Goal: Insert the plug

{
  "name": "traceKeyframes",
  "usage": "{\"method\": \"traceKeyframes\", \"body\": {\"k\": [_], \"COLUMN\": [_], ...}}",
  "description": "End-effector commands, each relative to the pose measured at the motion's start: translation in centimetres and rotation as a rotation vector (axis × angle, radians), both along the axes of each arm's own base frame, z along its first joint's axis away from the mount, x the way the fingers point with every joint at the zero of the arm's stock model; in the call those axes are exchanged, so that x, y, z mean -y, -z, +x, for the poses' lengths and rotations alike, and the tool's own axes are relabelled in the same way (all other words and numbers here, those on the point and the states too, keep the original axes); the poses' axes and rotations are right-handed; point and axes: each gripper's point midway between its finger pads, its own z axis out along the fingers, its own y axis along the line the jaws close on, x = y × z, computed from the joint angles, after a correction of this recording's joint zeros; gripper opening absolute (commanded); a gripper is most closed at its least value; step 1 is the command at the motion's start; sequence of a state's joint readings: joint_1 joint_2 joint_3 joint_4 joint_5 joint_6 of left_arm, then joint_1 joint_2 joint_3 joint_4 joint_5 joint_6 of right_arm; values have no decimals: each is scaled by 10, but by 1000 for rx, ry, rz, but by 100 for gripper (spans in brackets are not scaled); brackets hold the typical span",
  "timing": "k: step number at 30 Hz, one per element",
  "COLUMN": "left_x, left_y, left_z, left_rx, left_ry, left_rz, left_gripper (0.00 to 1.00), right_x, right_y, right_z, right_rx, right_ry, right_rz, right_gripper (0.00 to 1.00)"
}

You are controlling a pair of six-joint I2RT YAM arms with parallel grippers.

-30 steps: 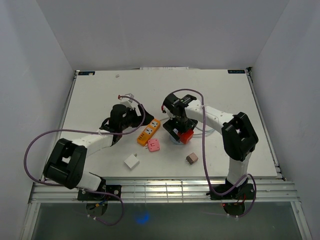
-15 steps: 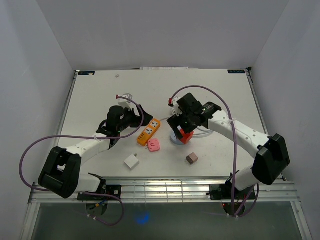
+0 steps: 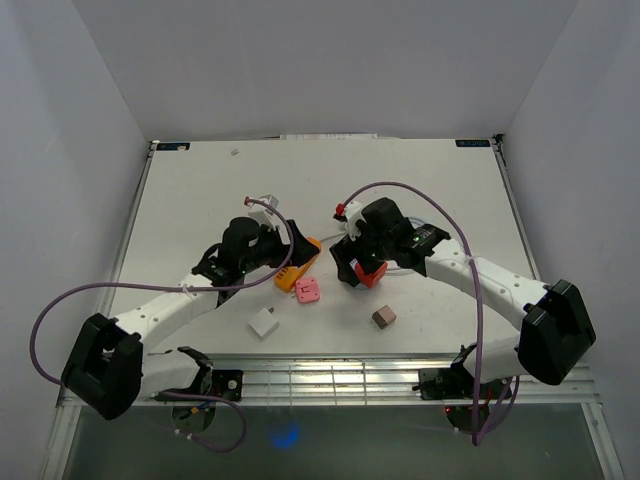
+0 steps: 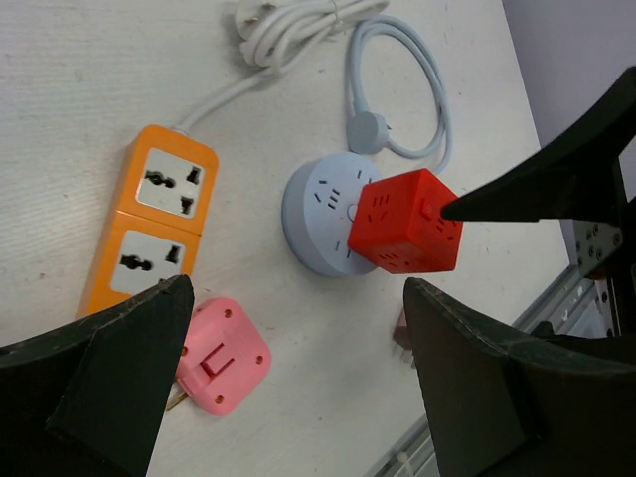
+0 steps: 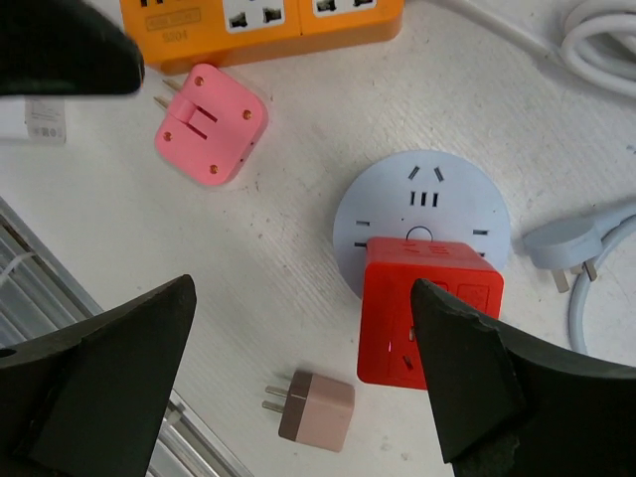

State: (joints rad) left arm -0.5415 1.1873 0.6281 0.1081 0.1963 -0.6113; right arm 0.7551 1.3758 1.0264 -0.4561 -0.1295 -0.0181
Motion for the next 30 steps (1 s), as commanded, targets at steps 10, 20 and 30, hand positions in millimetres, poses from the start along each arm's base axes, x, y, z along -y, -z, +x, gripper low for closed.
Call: {"method": "traceKeyframes", "body": {"k": [10,20,30], "left_x": [41,32,-26], "left_y": [48,88,86], "left_z": [-21,-4,58], "left_rx": [-257,-374,-354], "left_ry": [122,7,-219], "left_rz": [-12,42,60], "left_gripper": [94,95,95], "right_x": [-10,0,-25], "right_y": [-57,-76,-45], "right_z": [16,6,-16], "right_rx": [253,361,238], "right_ry": [-4,10,-181], "right_rz": [193,301,321], "right_gripper": [97,98,99]}}
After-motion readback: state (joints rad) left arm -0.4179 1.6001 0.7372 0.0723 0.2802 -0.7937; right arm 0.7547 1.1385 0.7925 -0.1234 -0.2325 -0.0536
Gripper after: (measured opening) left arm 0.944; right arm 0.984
